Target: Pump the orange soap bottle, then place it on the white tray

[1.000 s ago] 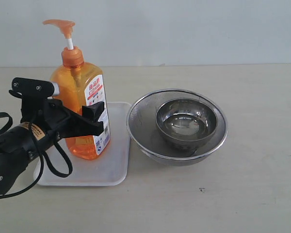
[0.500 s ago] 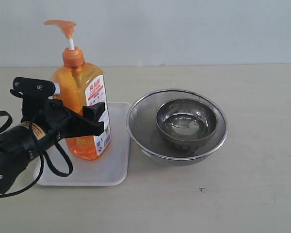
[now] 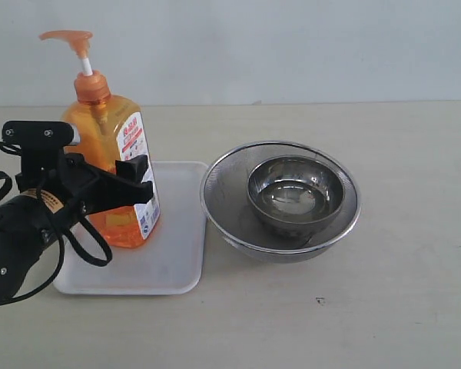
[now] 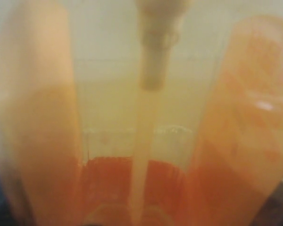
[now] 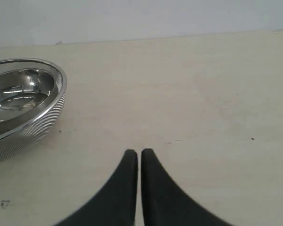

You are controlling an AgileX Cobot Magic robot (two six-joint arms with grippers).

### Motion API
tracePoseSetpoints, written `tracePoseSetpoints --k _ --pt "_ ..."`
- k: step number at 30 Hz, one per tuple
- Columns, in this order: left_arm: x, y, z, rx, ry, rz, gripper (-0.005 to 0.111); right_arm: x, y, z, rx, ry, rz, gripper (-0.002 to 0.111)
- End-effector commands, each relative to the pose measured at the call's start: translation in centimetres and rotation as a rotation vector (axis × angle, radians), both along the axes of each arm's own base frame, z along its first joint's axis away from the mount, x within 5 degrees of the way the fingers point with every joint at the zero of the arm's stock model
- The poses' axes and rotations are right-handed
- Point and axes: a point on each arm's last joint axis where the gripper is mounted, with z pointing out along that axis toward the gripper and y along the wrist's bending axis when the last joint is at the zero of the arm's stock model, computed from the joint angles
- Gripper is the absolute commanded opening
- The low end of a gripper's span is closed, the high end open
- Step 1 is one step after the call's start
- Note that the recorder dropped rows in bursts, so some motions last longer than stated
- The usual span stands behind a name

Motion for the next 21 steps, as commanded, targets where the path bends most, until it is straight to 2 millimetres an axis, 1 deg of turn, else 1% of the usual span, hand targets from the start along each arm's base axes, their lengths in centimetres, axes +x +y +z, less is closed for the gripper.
tracePoseSetpoints --k 1,3,5,8,10,14,17,21 --pt "-0.51 -0.19 -0.92 0.006 0.095 -0.014 0.005 0.00 -0.02 0.16 -0.009 -0.020 0.001 0.000" --pt "-0.52 -0.19 -0.94 0.017 0.095 -0.018 0.005 0.00 -0.02 0.16 -0.009 -0.020 0.001 0.000" --pt "-0.58 -0.42 -0.93 0.029 0.091 -0.050 0.008 0.00 -0.02 0.16 -0.009 -0.020 0.001 0.000" --pt "-0.60 -0.49 -0.95 0.029 0.093 -0.059 0.023 0.00 -0.02 0.16 -0.009 -0.020 0.001 0.000" --pt "-0.63 -0.50 -0.99 0.031 0.098 -0.061 0.039 0.00 -0.02 0.16 -0.009 -0.020 0.001 0.000" --pt "-0.78 -0.91 -1.03 0.056 0.095 -0.121 0.054 0.00 -0.02 0.16 -0.009 -0.020 0.001 0.000" --pt "-0.87 -1.11 -1.05 0.060 0.096 -0.149 0.062 0.00 -0.02 0.16 -0.009 -0.020 0.001 0.000" --pt "-0.88 -1.12 -1.07 0.062 0.098 -0.151 0.065 0.00 -0.02 0.16 -0.009 -0.020 0.001 0.000"
